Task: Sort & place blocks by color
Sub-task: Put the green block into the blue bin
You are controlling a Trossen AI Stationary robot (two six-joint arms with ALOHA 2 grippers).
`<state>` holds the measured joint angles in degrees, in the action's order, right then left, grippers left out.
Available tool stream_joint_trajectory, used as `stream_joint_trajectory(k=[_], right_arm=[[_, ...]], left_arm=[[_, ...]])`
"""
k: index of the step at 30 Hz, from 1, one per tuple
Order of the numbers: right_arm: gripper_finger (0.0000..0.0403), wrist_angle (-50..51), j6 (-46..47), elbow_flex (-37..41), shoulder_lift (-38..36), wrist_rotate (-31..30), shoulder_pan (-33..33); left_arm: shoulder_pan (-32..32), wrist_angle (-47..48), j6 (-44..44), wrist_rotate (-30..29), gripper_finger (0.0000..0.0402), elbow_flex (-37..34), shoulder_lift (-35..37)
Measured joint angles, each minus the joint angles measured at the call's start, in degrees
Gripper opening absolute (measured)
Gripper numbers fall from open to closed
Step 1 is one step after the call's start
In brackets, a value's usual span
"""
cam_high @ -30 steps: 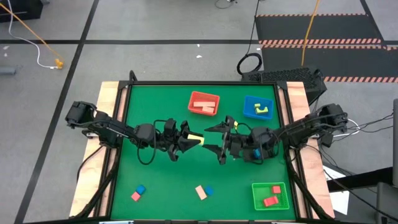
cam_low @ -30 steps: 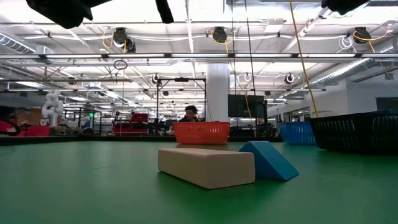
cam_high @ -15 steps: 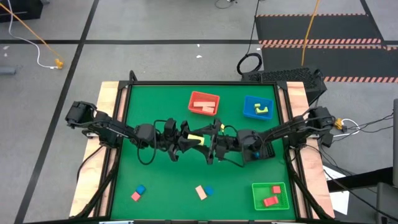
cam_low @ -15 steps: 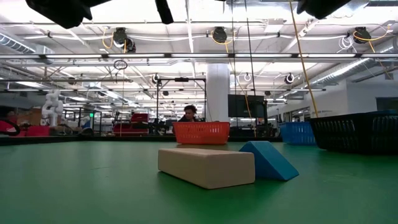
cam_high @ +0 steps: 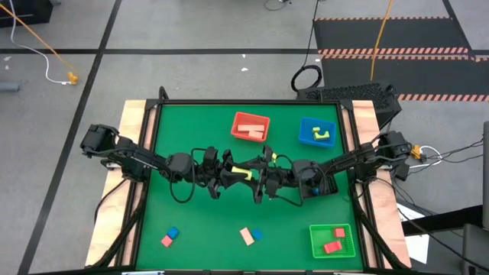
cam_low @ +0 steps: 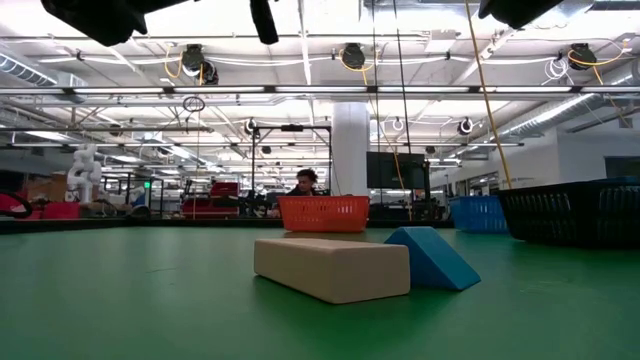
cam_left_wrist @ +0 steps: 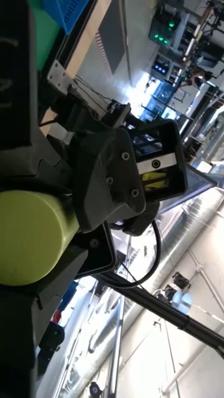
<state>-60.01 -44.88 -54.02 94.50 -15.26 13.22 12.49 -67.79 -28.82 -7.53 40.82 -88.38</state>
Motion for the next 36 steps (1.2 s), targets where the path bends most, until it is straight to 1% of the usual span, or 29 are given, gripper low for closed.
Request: stream_joint_trajectory(k=[4, 6, 13, 17, 18, 19, 21, 24, 27, 29, 30, 33, 34, 36], right_arm=[[0.0147, 0.1, 1.2, 0.0, -0.1, 0.0, 0.0], [0.0138, 0.2, 1.3, 0.0, 0.0, 0.0, 0.0], [0.0142, 0.2, 1.8, 0.0, -0.1, -0.2, 0.0], [0.0136, 0.3, 2.1, 0.0, 0.0, -3.6, 0.1], [0.0134, 0.3, 2.4, 0.0, 0.0, -5.0, 0.1], [0.0123, 0.2, 3.1, 0.0, 0.0, -6.9, 0.2], [0.0113, 0.4, 3.7, 0.0, -0.3, -10.5, 0.4], [0.0113, 1.6, 5.6, 0.0, -1.2, -18.7, 1.0], [0.0113, 8.0, 6.7, 0.0, -4.3, -25.5, 1.6], [0.0113, 14.9, 10.2, -0.1, -6.7, -28.0, 1.6], [0.0113, 18.9, 12.3, -0.1, -8.1, -28.2, 1.6], [0.0113, 30.9, 19.4, -0.1, -12.9, -30.2, 1.2], [0.0113, 35.2, 21.6, 0.0, -14.6, -31.4, 0.8], [0.0113, 42.8, 26.5, 0.0, -17.5, -31.6, 0.0]], left_arm=[[0.0, 0.2, -0.3, 0.0, 0.0126, 0.0, 0.0], [0.0, 0.2, -0.7, -0.1, 0.0126, 0.0, 0.0], [0.0, 0.3, -0.8, -0.2, 0.0126, 0.0, 0.0], [0.0, 0.5, -1.5, -0.1, 0.0132, 0.0, 0.0], [-0.1, 0.7, -1.4, -0.1, 0.0146, 0.0, 0.0], [-0.1, 1.0, -0.9, -0.4, 0.0167, 0.0, 0.0], [-0.3, 1.0, -0.7, -0.7, 0.0217, 0.0, 0.0], [-0.4, 1.3, -0.8, -1.1, 0.0284, 0.0, 0.0], [-0.5, 1.8, -1.3, -1.2, 0.0331, 0.0, 0.0], [-0.8, 2.8, -1.7, -1.6, 0.0351, 0.0, 0.0], [-0.8, 3.7, -2.0, -1.8, 0.0358, 0.0, -0.1], [-1.0, 5.3, -3.5, -1.7, 0.0366, 0.0, 0.0], [-0.8, 5.9, -3.9, -1.3, 0.0366, 0.0, 0.0], [-0.7, 6.9, -4.4, -1.0, 0.0362, 0.0, 0.0]])
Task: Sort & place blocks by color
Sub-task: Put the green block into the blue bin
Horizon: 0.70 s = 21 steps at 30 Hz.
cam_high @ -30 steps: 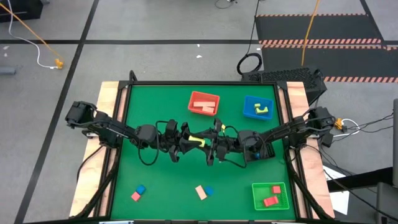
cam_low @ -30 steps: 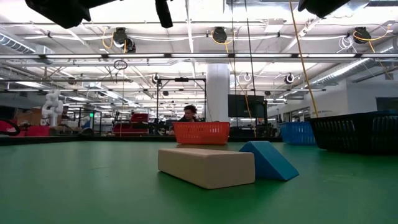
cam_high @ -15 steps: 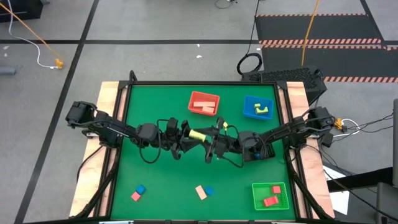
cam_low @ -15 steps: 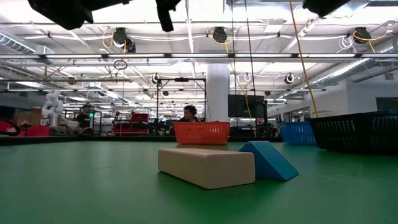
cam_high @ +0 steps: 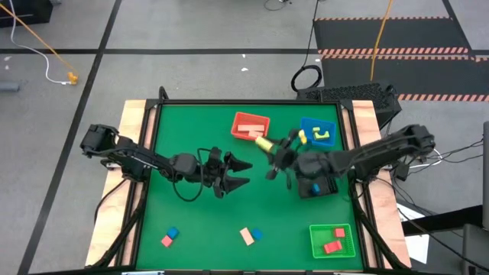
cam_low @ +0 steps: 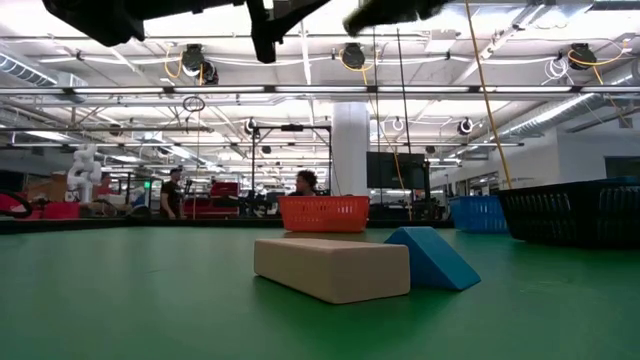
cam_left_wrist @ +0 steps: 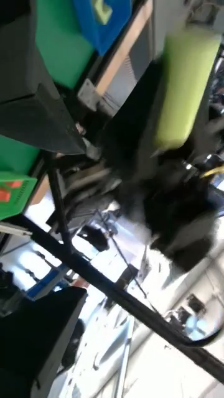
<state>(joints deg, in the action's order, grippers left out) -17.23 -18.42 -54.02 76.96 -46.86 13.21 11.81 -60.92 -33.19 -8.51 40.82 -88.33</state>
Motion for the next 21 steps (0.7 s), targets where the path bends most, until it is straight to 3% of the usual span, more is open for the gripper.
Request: stream_joint_trajectory(k=[12, 17, 21], right_arm=[[0.0113, 41.0, 30.2, 0.0, -15.7, 0.7, -7.1], [0.0113, 54.1, 41.6, 0.0, -17.3, -1.6, -11.5], [0.0113, 58.2, 46.7, 0.7, -16.7, -2.4, -16.2]], left_arm=[[0.6, 3.6, -0.8, -0.5, 0.0315, 0.0, 0.0], [0.6, 3.8, -0.8, -0.5, 0.0301, 0.0, 0.0], [0.7, 3.9, -0.8, -0.5, 0.0295, 0.0, 0.0]])
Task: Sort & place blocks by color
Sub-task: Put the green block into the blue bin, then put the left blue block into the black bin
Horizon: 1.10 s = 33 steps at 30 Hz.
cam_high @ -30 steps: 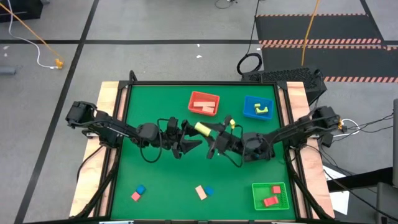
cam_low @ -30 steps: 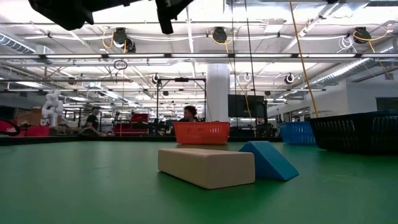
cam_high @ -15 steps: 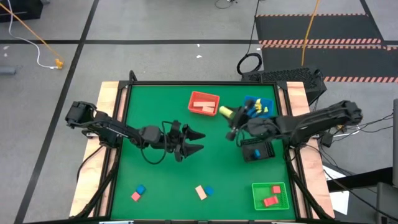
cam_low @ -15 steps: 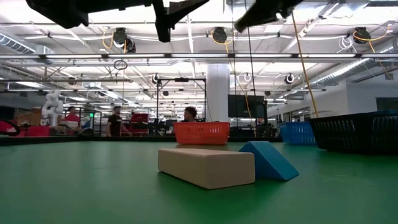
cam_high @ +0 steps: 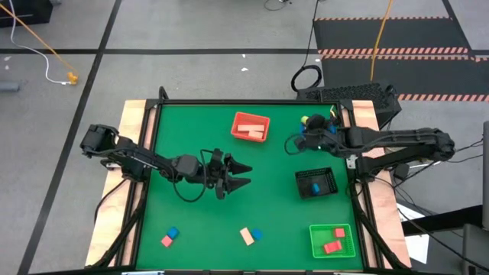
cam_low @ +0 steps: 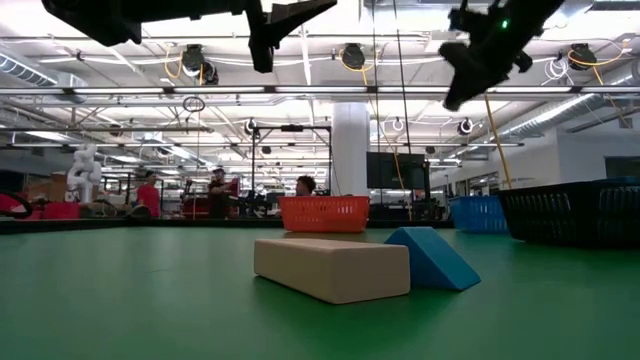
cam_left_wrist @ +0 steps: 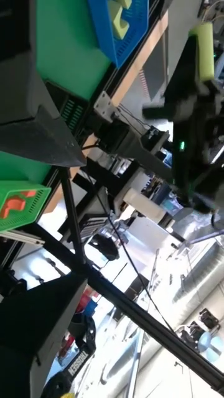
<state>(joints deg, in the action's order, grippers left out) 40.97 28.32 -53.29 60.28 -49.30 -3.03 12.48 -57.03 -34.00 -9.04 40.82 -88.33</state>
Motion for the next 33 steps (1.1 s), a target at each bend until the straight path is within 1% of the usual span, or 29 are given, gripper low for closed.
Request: stream_joint_trajectory(k=[5, 9, 12, 14, 19, 22, 25, 28, 33], right_arm=[[0.0116, -0.9, 2.2, 5.5, 0.1, 0.3, -6.4], [0.0113, -1.8, 4.3, 10.7, 0.1, 4.6, -12.2], [0.0115, -6.1, 4.6, 14.3, 0.1, 9.0, -15.5], [0.0118, -10.6, 3.9, 16.5, 0.1, 10.6, -17.2], [0.0122, -18.7, 3.5, 21.0, 0.1, 13.5, -21.0], [0.0127, -21.0, 3.9, 22.4, 0.1, 13.6, -22.8], [0.0144, -21.5, 5.3, 22.7, 0.1, 13.6, -24.0], [0.0171, -21.5, 5.3, 22.7, 0.1, 13.8, -24.7], [0.0217, -21.5, 5.0, 22.7, -0.1, 19.9, -25.1]], left_arm=[[0.4, 1.4, 0.0, 0.0, 0.0295, 0.0, 0.0], [0.4, 2.8, -0.9, 0.0, 0.0296, 0.0, 0.0], [0.4, 3.3, -1.0, 0.0, 0.0296, 0.0, 0.0], [0.4, 3.3, -1.0, 0.0, 0.0296, 0.0, 0.0], [0.4, 3.3, -1.1, 0.0, 0.0296, 0.0, 0.0], [0.4, 3.4, -1.2, 0.0, 0.0296, 0.0, 0.0], [0.4, 3.7, -1.2, 0.0, 0.0296, 0.0, 0.0], [0.4, 5.4, -1.4, 0.0, 0.0296, 0.0, 0.0], [0.4, 10.0, -4.4, 0.1, 0.0296, 0.0, 0.0]])
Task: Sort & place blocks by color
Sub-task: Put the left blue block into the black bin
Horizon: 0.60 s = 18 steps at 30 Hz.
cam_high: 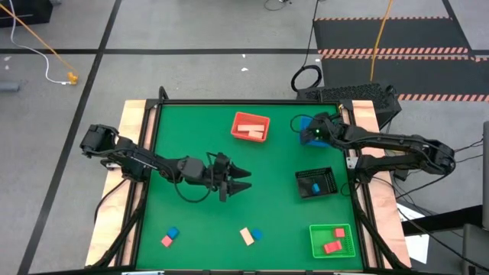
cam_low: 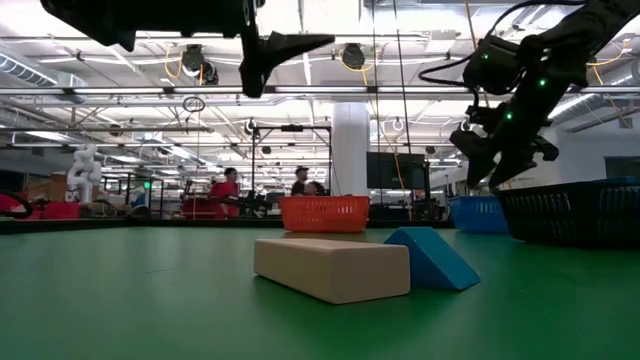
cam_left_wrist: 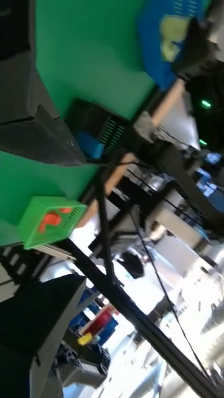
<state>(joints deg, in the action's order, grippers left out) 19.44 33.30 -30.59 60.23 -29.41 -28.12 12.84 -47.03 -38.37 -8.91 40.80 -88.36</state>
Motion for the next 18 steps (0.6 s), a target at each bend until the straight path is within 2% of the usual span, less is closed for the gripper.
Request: stream_joint_trajectory(k=[4, 8, 10, 13, 18], right_arm=[[0.0241, -0.2, -1.9, 0.0, -0.9, 2.6, 0.1], [0.0246, -2.7, -2.5, 0.0, -3.9, 2.8, 1.2], [0.0244, -5.4, -2.8, 0.0, -6.0, 4.3, 2.3], [0.0240, -10.6, -3.2, 0.0, -9.0, 8.8, 4.6], [0.0239, -21.1, -4.4, 0.0, -11.7, 13.2, 10.5]], left_arm=[[-0.2, 8.7, -3.2, 5.1, 0.0296, -0.1, 1.2], [-1.4, 23.8, -9.2, 17.6, 0.0296, -0.1, 7.4], [-1.0, 32.7, -11.4, 21.8, 0.0296, -0.1, 11.4], [1.8, 47.4, -16.0, 21.5, 0.0296, 0.0, 16.7], [9.4, 64.3, -27.6, 17.7, 0.0296, 0.0, 23.3]])
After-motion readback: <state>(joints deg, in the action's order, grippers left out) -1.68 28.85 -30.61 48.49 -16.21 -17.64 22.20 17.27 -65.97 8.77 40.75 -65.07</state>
